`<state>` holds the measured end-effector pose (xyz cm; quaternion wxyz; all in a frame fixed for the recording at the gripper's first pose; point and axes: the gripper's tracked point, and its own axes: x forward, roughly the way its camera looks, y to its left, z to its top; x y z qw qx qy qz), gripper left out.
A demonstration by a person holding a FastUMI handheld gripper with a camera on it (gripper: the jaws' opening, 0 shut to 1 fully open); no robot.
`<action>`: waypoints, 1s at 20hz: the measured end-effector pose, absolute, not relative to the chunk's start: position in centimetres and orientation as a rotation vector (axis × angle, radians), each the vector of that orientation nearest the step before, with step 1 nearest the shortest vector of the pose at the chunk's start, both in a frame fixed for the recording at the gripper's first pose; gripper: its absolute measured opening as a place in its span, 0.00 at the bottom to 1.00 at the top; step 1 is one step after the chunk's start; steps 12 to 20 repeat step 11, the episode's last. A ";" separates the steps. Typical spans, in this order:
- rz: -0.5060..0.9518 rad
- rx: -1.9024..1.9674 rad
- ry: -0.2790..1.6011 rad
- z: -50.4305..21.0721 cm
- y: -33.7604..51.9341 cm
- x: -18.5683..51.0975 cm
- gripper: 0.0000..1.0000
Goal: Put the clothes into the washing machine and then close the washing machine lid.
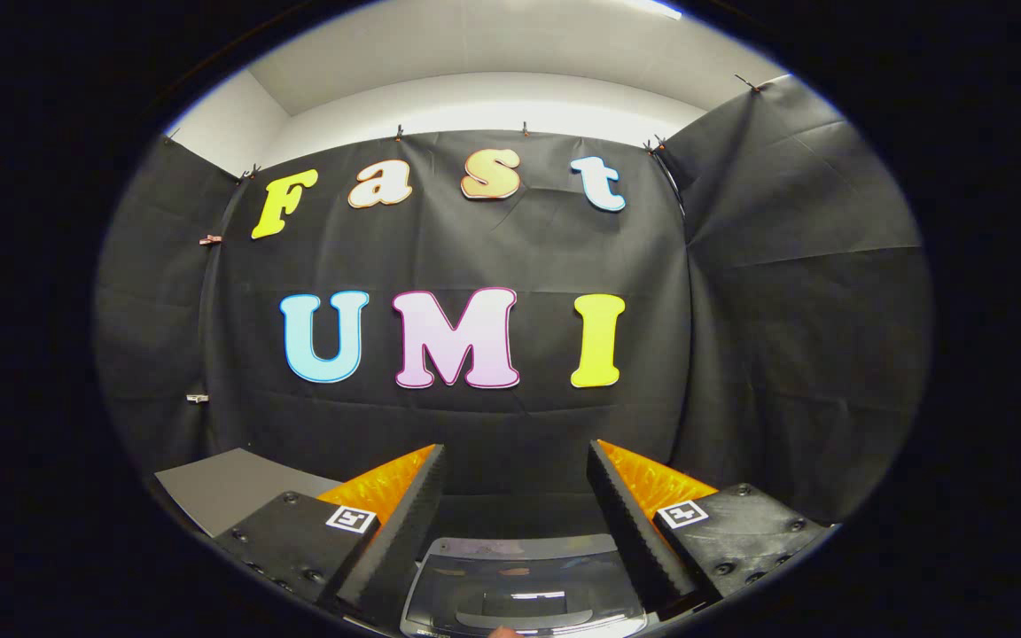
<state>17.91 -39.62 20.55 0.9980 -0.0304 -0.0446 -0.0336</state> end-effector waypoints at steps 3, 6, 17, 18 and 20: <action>-0.071 -0.064 -0.082 20.4 -39.6 18.1 0.99; -0.078 -0.071 -0.080 20.4 -39.7 18.2 0.99; -0.088 -0.072 -0.088 20.4 -39.7 18.3 0.99; -0.088 -0.072 -0.088 20.4 -39.7 18.3 0.99; -0.088 -0.072 -0.088 20.4 -39.7 18.3 0.99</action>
